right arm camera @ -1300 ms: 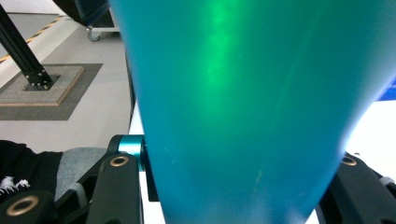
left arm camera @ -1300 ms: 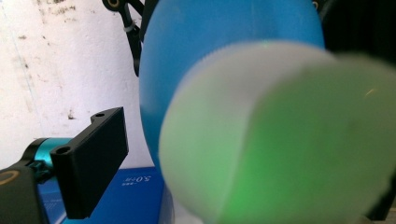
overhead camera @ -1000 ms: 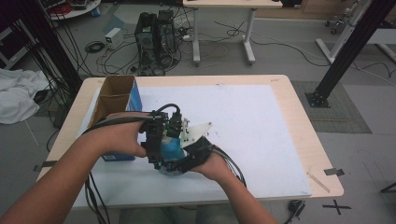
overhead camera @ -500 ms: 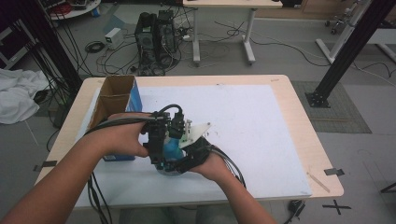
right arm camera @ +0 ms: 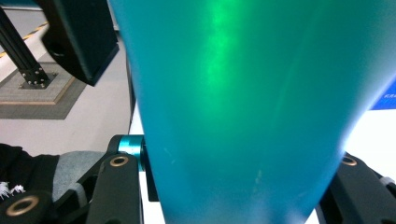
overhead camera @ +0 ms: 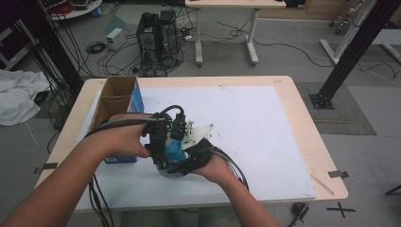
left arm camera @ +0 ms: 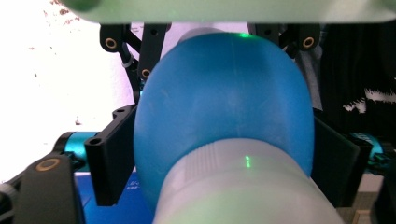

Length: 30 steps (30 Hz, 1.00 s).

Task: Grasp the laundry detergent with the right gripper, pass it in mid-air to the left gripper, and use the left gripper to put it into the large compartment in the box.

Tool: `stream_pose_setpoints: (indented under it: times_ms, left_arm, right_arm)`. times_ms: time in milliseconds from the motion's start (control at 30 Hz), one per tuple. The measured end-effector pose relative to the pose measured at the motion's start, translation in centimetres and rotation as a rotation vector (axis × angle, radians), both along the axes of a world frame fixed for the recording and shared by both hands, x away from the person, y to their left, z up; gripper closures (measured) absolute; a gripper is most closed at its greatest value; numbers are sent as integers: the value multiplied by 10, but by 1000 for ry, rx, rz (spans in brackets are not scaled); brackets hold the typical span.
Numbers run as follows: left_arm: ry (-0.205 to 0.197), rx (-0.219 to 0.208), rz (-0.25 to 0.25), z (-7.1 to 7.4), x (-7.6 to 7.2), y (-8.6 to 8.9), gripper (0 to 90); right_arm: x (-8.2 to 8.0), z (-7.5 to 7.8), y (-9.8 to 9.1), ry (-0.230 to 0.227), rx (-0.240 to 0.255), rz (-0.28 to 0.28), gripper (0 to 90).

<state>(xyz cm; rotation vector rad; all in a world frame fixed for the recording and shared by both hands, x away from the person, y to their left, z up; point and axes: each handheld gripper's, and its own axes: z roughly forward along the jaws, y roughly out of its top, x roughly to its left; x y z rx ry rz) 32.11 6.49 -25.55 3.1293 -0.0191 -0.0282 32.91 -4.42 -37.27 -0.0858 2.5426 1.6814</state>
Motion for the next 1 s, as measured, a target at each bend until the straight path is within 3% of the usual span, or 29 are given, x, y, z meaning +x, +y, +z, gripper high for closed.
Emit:
stream_pose_setpoints:
  times_ms: [33, 67, 233, 367, 400, 467, 533, 600, 1000]
  left_arm:
    - [-1, 0, 1, 0, 0, 0, 197]
    - [-32, 1, -26, 1, 2, -1, 215]
    - [-35, 7, -25, 1, 2, -1, 219]
    - [-24, 5, -10, 2, 1, -1, 247]
    - [-27, 6, -13, 2, 1, -1, 247]
    - [-24, 8, -10, 1, 1, -1, 258]
    - [-10, 12, 7, 0, 0, -1, 259]
    - [-30, 9, -10, 0, 2, -1, 259]
    - [-25, 14, -2, 1, 1, -1, 302]
  right_arm:
    - [-5, 0, -3, 77, -41, -14, 461]
    - [-5, 0, -2, 74, -39, -14, 461]
    - [-5, 0, -3, 80, -46, -17, 461]
    - [-10, 1, -4, 143, -71, -21, 461]
    - [-9, 1, -4, 139, -70, -20, 461]
    - [0, 0, 0, 1, 2, -12, 461]
    - [0, 0, 0, -1, 3, -12, 461]
    - [0, 0, 0, -3, 4, -12, 461]
    - [-1, 1, 0, 12, -3, -18, 462]
